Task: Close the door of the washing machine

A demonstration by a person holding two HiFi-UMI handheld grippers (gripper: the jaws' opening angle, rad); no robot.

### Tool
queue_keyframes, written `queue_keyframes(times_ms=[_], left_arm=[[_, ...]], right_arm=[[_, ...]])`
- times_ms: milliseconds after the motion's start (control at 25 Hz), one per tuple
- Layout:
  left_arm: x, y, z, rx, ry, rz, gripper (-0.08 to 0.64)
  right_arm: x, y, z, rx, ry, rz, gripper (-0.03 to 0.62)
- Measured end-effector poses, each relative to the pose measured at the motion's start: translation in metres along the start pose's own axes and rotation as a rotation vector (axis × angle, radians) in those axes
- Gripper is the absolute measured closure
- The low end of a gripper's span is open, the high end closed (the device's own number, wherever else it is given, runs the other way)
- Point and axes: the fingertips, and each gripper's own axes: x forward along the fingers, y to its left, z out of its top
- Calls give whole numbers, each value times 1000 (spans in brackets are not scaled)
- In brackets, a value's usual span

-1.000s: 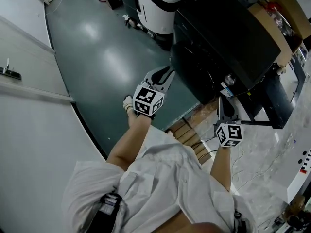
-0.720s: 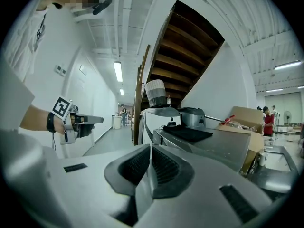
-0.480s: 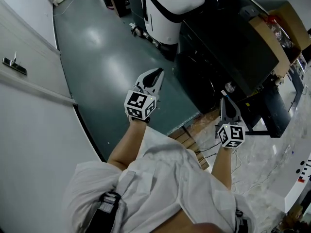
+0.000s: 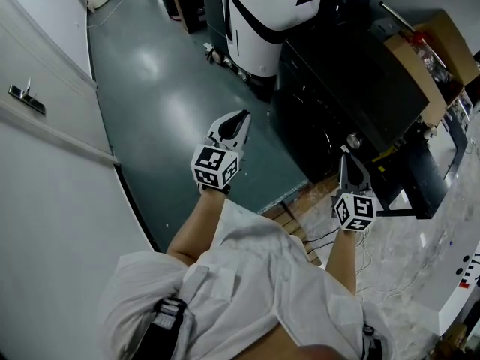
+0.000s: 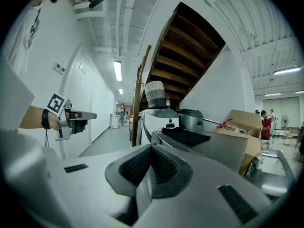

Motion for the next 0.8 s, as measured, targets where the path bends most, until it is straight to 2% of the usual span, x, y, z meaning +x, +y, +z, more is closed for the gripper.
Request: queue_keyframes(times_ms=[800], left_arm=[[-12, 17, 2, -50, -25, 62, 531]], right_arm=[[7, 4, 11, -14, 7, 3, 566]])
